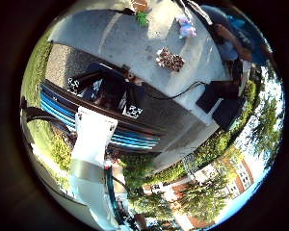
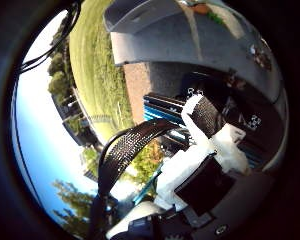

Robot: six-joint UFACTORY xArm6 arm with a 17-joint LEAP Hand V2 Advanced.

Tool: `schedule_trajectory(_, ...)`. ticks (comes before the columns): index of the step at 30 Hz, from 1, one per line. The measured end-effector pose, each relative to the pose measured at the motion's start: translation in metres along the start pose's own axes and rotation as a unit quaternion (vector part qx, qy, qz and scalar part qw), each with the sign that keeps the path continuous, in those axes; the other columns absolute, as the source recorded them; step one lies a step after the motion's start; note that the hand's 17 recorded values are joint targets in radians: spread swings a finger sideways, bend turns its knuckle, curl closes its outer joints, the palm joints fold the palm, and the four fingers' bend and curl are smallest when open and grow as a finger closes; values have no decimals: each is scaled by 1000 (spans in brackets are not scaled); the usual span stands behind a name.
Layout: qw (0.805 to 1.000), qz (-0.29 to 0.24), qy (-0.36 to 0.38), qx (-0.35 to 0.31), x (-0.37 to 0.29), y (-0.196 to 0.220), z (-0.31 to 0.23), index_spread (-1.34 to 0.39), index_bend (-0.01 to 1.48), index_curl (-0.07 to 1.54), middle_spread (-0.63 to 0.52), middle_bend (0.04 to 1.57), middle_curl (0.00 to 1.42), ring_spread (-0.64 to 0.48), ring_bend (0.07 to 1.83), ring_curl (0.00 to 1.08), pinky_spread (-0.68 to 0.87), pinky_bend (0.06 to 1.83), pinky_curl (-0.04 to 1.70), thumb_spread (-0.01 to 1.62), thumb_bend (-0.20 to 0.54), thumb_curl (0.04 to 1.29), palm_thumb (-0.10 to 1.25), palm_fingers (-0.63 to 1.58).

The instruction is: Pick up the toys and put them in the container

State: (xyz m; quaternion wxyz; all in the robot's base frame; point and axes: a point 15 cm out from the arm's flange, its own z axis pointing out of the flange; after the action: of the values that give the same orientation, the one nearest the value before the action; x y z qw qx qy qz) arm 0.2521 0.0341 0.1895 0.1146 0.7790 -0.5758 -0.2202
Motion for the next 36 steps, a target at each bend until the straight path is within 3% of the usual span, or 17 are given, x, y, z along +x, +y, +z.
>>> schedule_trajectory(9, 998, 39, -24, 51, 83, -5, -1, -158, 176, 335, 48, 168, 297, 275, 328, 324, 437, 421, 216, 1305, -14, 321, 675, 211)
schedule_trajectory(14, 996, 62, 13, 61, 165, -23, -8, -152, 200, 336, 44, 162, 300, 275, 332, 325, 428, 413, 215, 1279, -22, 331, 675, 222)
schedule_trajectory(26, 997, 69, 39, 16, 283, -89, 68, -89, 115, 284, 22, 204, 341, 248, 322, 329, 421, 456, 231, 1124, -47, 334, 604, 148)
schedule_trajectory(31, 996, 78, 37, -8, 301, -115, 109, -116, 131, 250, 76, 168, 335, 253, 332, 336, 426, 532, 254, 1047, -57, 297, 464, 45)
schedule_trajectory(36, 995, 84, 50, 15, 313, -142, 125, -114, 146, 239, 91, 180, 336, 257, 343, 335, 429, 550, 256, 1026, -37, 291, 443, 41)
